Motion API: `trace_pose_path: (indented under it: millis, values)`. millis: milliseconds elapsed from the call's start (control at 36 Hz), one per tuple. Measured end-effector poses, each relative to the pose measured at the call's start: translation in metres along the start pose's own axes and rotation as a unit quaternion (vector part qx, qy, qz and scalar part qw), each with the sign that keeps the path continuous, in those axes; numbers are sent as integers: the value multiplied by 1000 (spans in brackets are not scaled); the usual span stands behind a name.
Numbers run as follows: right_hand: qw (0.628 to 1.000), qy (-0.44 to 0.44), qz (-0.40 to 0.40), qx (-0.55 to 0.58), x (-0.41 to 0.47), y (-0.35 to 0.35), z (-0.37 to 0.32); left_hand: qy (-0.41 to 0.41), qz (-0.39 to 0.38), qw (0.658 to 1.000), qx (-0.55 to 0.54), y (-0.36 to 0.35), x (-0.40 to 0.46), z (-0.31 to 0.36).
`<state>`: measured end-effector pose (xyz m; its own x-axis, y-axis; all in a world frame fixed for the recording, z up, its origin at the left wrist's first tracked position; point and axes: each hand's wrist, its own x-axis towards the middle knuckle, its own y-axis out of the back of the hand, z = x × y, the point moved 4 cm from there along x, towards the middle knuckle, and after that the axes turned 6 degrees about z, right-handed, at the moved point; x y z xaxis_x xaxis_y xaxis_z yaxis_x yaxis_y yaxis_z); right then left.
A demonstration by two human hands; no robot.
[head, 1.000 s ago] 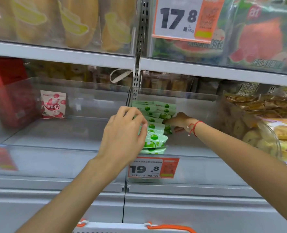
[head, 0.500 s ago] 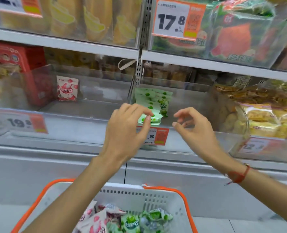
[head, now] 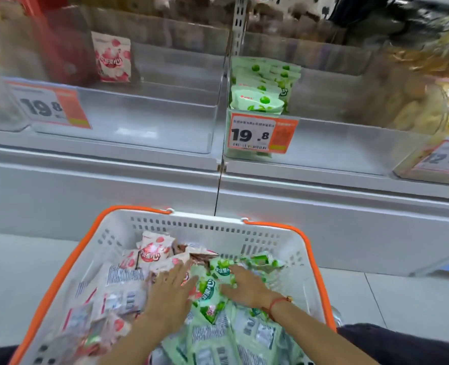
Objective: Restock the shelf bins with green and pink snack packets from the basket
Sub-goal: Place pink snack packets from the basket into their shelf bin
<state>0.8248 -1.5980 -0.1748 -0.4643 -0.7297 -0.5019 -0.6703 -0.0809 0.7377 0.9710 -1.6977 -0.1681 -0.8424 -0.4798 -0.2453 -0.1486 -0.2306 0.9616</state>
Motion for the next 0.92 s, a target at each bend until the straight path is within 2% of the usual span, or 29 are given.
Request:
trace_pose_path:
  millis: [56,167,250,361,444,500,583,639,722,778,861,917]
  values:
    - [997,-39,-33,54,-1,-28,0,-20,13,1000,13,-12,-3,-4]
    - [996,-59,70,19,0,-41,-1,-32,10,999,1,-6,-1,-5]
    - [994,-51,91,43,5,-28,-3,-8,-24,999,-23,-6,10,-10]
    - [998,-38,43,36,5,-1,-18,30,-37,988,-149,7,18,-13]
    - [997,-12,54,53,-2,25,-26,65,28,966,-247,25,20,-10]
    - [994,1,79,81,-11,48,-29,104,77,943,-306,38,18,-8]
    - [976,6,141,165,-30,91,-35,156,101,895,-405,62,13,5]
    - [957,5,168,237,-45,115,-40,161,107,860,-472,81,10,16]
    - [939,28,186,287,-69,148,-50,101,134,789,-591,119,8,36]
    - [937,36,186,294,-82,169,-55,49,168,759,-627,146,8,47]
    - [943,56,188,269,-100,197,-62,-9,204,747,-633,180,11,59]
    - [949,98,235,185,-110,214,-66,-47,219,752,-620,203,13,67]
